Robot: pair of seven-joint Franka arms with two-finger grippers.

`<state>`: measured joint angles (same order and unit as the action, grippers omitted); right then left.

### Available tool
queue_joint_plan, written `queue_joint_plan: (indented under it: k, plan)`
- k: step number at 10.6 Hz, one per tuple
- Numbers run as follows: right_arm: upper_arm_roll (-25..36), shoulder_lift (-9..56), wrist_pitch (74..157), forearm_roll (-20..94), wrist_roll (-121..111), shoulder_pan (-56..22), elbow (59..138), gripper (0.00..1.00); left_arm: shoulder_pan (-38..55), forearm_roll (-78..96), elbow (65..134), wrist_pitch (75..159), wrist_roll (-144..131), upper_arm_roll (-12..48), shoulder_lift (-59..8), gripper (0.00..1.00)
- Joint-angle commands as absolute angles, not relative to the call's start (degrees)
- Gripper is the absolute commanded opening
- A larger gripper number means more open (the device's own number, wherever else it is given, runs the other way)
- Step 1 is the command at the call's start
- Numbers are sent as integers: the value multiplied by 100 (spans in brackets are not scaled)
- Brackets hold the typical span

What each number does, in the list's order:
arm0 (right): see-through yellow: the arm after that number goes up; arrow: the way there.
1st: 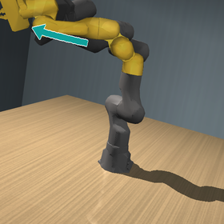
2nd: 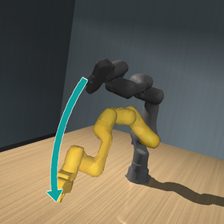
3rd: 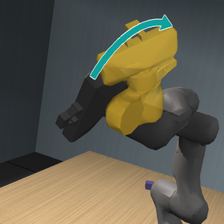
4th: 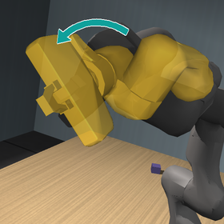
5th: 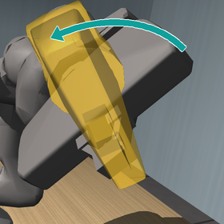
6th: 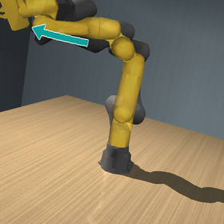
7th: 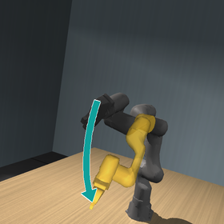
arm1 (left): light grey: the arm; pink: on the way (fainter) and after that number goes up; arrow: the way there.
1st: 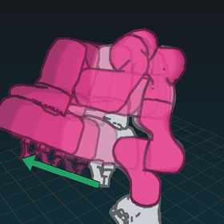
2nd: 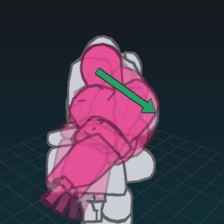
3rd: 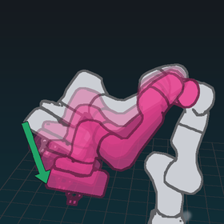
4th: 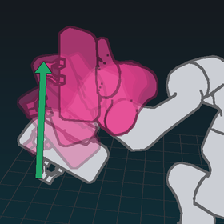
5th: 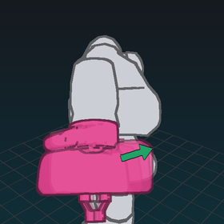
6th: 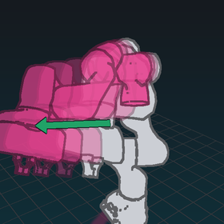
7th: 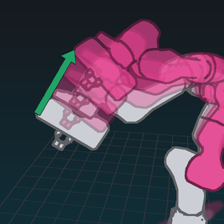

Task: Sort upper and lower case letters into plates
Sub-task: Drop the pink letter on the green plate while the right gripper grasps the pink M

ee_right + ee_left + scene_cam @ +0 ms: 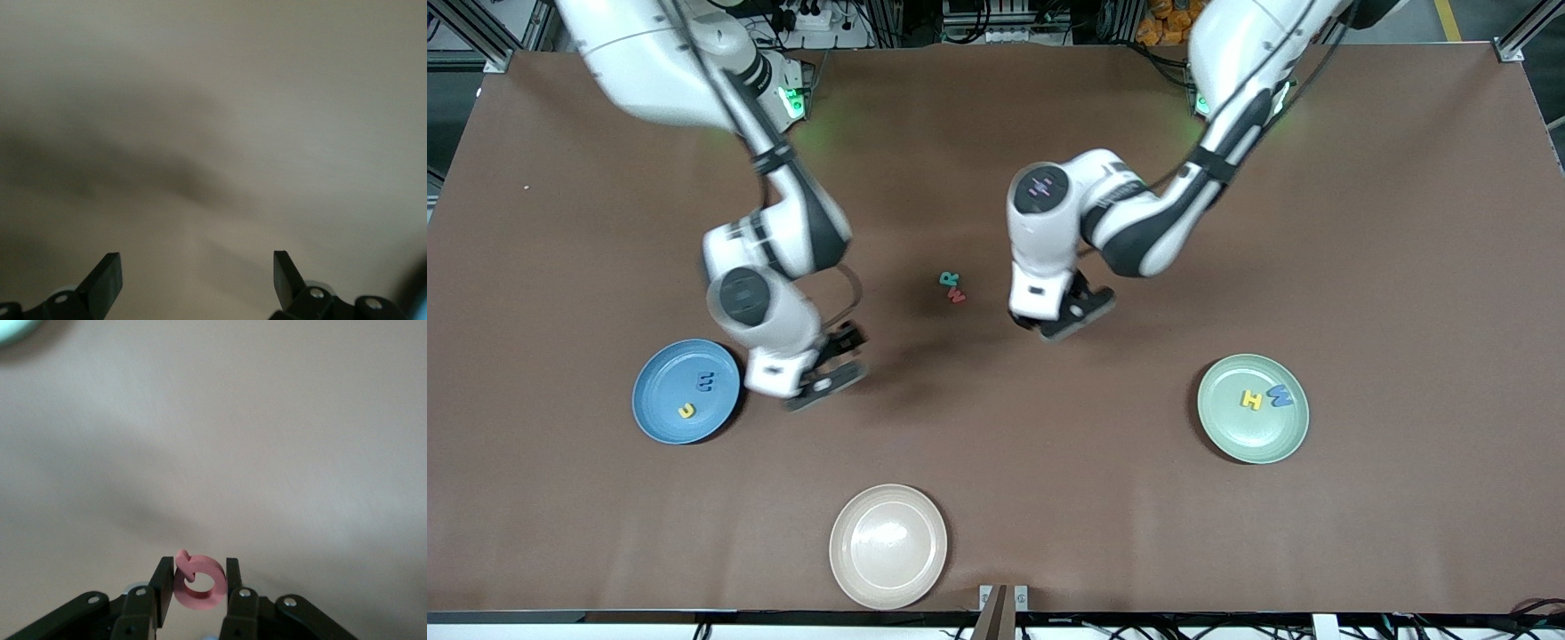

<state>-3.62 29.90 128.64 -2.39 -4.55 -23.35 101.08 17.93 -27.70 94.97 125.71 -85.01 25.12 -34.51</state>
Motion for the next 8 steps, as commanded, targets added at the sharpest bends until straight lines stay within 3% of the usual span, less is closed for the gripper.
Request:
queue_joint_plan:
  k: [1, 5, 8]
  plan:
    - [-334, 2900, 12841, -176, -273, -3038, 10222, 100, 875, -2725, 9642, 12507, -7466, 2750, -3226, 0]
    - [-334, 3470, 13437, -176, 457, -3813, 10222, 100, -254, -2733, 9659, 12428, -6066, 2945, -3234, 0]
    - [-334, 3709, 13605, -185, 360, -3902, 10230, 100, -825, -2795, 9782, 12401, -5284, 2936, -3269, 0]
